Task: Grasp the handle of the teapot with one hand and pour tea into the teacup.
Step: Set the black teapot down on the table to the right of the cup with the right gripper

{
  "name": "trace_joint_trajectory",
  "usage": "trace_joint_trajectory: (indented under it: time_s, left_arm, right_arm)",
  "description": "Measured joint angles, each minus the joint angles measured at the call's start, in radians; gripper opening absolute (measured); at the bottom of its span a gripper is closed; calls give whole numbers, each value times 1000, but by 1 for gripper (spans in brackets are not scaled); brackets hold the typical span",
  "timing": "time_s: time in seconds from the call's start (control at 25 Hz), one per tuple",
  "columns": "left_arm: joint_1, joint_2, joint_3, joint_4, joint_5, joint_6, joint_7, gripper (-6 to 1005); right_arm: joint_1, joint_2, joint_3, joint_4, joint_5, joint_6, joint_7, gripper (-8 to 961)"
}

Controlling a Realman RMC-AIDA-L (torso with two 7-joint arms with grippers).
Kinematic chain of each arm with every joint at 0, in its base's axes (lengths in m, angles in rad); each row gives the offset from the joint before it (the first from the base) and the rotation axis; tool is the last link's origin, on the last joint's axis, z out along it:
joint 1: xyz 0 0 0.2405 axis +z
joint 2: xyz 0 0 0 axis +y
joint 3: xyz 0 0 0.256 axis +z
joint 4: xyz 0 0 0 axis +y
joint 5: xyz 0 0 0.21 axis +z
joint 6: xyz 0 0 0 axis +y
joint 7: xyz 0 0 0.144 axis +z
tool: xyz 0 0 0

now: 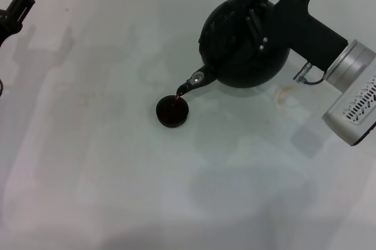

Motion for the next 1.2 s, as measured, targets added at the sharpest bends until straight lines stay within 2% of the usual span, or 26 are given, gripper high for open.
trace_joint_trajectory:
  time_s: [1.2]
  left_arm:
    - [4, -1, 5, 0, -2, -2, 0, 890]
  right_arm:
    - [-1, 0, -9, 1, 0, -1, -1, 114]
